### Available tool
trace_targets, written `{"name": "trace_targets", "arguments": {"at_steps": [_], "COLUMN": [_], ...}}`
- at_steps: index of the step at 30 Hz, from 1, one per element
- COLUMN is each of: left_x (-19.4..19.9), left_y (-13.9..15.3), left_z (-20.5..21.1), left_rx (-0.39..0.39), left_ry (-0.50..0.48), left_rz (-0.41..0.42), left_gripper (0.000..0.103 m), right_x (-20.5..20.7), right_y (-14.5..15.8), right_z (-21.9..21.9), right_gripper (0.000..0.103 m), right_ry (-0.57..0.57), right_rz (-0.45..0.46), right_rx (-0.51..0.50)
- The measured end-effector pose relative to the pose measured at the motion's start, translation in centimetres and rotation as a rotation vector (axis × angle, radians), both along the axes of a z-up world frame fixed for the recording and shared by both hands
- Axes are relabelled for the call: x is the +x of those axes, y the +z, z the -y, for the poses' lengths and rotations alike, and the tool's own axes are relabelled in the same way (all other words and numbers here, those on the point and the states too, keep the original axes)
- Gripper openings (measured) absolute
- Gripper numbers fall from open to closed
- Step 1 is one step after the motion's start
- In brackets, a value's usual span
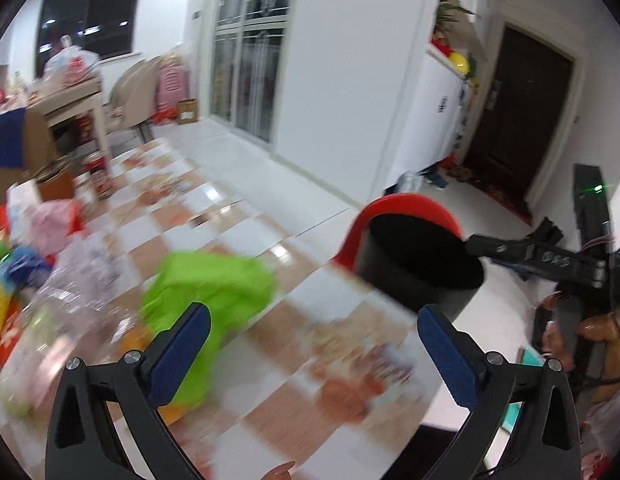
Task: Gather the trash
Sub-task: 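Open both grippers to drop the items into the bin, then grasp the green plastic bag with the right gripper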
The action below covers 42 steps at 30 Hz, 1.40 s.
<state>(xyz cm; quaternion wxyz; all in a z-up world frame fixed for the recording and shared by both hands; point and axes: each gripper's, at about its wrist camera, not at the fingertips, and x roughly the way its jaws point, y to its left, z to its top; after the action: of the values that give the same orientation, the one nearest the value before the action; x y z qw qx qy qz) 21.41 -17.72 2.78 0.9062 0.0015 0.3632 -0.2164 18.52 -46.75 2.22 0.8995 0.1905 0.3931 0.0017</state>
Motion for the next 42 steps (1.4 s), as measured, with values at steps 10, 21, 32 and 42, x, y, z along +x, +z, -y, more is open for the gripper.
{"name": "trace_targets", "arguments": {"at_steps": [10,21,32,42], "left_x": [-0.1,4.6,9.5,9.0], "left_y": [-2.6,-4.2,-6.3,-6.5], "left_z": [-13.4,-21.8,-20.1,-18.9], "left_rx": [0.076,0.006,0.022,0.046], "left_ry": [0.285,0.383,0.331,0.288], "left_rz": [-0.038,-0.092,-0.156,-0.163], "left_gripper": [0.103,0.103,0.103,0.103], "right_x": [-0.2,3.1,7.3,8.0], "right_y": [-0.5,-2.7,-6.3,-8.3], "right_z": [-9.5,-18.7,-21.9,-22.8], "right_gripper": [0.079,0.079,0.079,0.033], "right_ry": [0.143,0.256,0.198,0.186], "right_rz": [-0.060,-0.140,-0.226,-0.270], "right_rx": [-0.020,0.034,0.193,0.268]}}
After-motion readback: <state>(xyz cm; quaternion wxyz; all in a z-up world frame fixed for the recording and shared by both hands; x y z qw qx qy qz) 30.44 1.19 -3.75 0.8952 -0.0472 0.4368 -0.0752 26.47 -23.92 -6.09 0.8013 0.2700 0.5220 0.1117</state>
